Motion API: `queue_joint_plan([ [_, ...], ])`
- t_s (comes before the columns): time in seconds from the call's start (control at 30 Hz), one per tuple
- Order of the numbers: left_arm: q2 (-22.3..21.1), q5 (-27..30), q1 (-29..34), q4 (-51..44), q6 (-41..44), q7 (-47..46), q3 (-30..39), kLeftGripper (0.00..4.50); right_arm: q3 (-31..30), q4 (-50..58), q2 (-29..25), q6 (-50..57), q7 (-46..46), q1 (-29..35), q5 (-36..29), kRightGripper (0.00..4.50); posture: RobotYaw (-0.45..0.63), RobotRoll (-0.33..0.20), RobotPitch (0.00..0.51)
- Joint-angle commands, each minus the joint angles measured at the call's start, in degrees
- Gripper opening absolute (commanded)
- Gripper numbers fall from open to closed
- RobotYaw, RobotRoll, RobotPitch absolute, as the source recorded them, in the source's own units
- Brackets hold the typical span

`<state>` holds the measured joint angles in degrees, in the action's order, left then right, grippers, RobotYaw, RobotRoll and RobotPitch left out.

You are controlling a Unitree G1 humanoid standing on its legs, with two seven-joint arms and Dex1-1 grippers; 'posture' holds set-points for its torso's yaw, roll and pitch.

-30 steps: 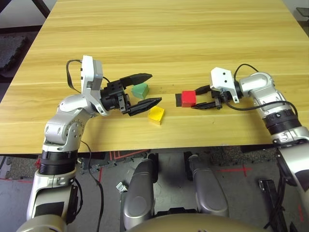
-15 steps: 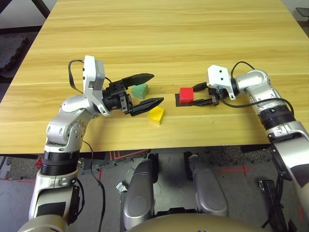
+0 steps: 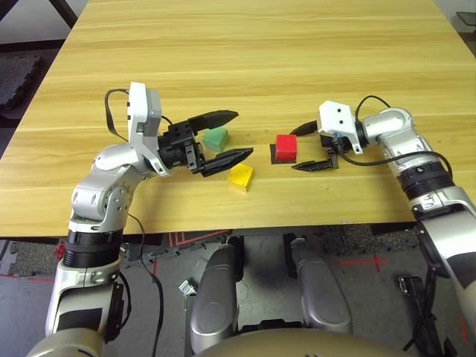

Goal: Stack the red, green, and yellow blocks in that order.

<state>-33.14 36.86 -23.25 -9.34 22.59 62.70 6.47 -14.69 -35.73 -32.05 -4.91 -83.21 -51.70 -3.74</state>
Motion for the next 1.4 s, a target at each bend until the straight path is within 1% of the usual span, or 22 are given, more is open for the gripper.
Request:
queue_joint_plan([
  [0.03, -0.17, -0.03, 0.47, 0.76, -0.17, 0.67, -0.60, 4.50, 2.11, 5.13, -4.31, 4.41, -6.72, -0.91, -3.87, 4.47, 0.36, 0.059, 0.253],
  [0.1, -0.55, -1.70, 0.41, 1.34, -0.91, -0.10, -0.85, 4.50, 2.70, 7.79, -7.66, 6.78, -8.95, -0.93, -5.82, 4.47, 0.35, 0.061, 0.251],
  [0.2, -0.76, -3.65, 0.44, 2.26, -1.61, -2.08, -0.59, 4.50, 3.18, 10.64, -11.45, 9.94, -9.29, -0.46, -8.22, 4.47, 0.34, 0.062, 0.249],
  [0.3, -1.96, -5.42, 0.76, 3.64, -3.06, -1.32, -0.77, 4.50, 3.74, 12.93, -15.03, 13.27, -9.29, 0.48, -10.59, 4.47, 0.33, 0.066, 0.245],
  [0.43, -4.24, -9.17, -0.74, 8.43, -6.02, -0.32, -1.35, 4.50, 4.66, 14.94, -18.02, 16.13, -9.29, 1.78, -12.15, 4.47, 0.32, 0.072, 0.243],
  [0.5, -5.19, -9.99, -2.26, 10.93, -6.85, 0.39, -1.26, 4.50, 5.92, 15.76, -18.24, 17.49, -8.77, 2.26, -12.33, 4.47, 0.31, 0.077, 0.244],
  [0.53, -6.01, -11.36, -3.54, 12.33, -6.61, -0.26, -1.64, 4.50, 6.60, 16.12, -18.21, 18.05, -8.11, 2.57, -12.38, 4.47, 0.30, 0.077, 0.245],
  [0.63, -7.24, -12.17, -6.99, 12.49, -1.41, -3.49, -1.88, 4.50, 8.33, 18.41, -18.37, 19.67, -6.41, 4.72, -12.79, 4.47, 0.28, 0.087, 0.246],
  [0.73, -6.99, -11.60, -8.52, 7.45, 4.85, -8.05, -2.03, 4.50, 9.57, 20.33, -18.57, 20.59, -5.19, 7.24, -13.05, 4.47, 0.27, 0.093, 0.251],
  [0.8, -5.60, -11.33, -9.97, 2.62, 14.03, -16.28, -1.34, 4.50, 10.38, 21.28, -18.60, 21.10, -4.01, 8.81, -13.18, 4.47, 0.26, 0.097, 0.255],
  [0.87, -3.34, -9.67, -10.53, -4.10, 23.55, -24.19, 0.15, 4.50, 11.04, 21.90, -18.64, 21.61, -2.92, 9.98, -13.38, 4.47, 0.26, 0.100, 0.257],
  [0.9, -2.62, -8.77, -10.61, -6.32, 26.64, -26.17, 0.68, 4.50, 11.18, 22.11, -18.68, 21.78, -2.62, 10.29, -13.47, 4.47, 0.26, 0.100, 0.257],
  [0.97, -0.29, -9.43, -9.31, -13.24, 33.18, -33.10, 1.31, 4.50, 11.66, 22.75, -18.77, 22.05, -2.00, 11.16, -13.70, 4.47, 0.26, 0.105, 0.263],
  [1.03, 2.57, -10.96, -7.49, -18.39, 36.55, -39.45, 1.67, 4.50, 12.00, 22.97, -18.64, 22.13, -1.39, 11.75, -13.74, 4.47, 0.26, 0.108, 0.265],
  [1.1, 5.66, -12.10, -6.09, -21.35, 38.05, -44.63, 2.70, 4.50, 12.22, 23.30, -18.52, 22.38, -0.96, 12.17, -13.91, 4.47, 0.26, 0.109, 0.267],
  [1.13, 6.12, -12.68, -5.28, -22.58, 38.92, -46.16, 2.59, 4.50, 12.29, 23.34, -18.47, 22.45, -0.81, 12.30, -13.96, 4.47, 0.26, 0.109, 0.267],
  [1.17, 6.24, -13.33, -4.59, -23.45, 39.47, -47.32, 2.44, 4.50, 12.33, 23.32, -18.46, 22.46, -0.72, 12.39, -13.98, 4.47, 0.26, 0.109, 0.267],
  [1.23, 4.86, -14.56, -2.61, -25.03, 40.09, -48.29, 1.58, 4.50, 12.38, 23.37, -18.53, 22.56, -0.63, 12.52, -14.05, 4.47, 0.28, 0.109, 0.270],
  [1.33, 4.14, -15.61, 0.01, -26.48, 40.96, -49.53, 0.65, 4.50, 12.30, 22.80, -18.32, 22.44, -0.42, 12.05, -13.90, 4.47, 0.28, 0.110, 0.276],
  [1.4, 5.28, -15.36, 0.89, -27.10, 41.69, -50.33, 0.58, 4.50, 12.21, 22.59, -18.09, 22.41, -0.23, 11.80, -13.85, 4.47, 0.29, 0.109, 0.280],
])
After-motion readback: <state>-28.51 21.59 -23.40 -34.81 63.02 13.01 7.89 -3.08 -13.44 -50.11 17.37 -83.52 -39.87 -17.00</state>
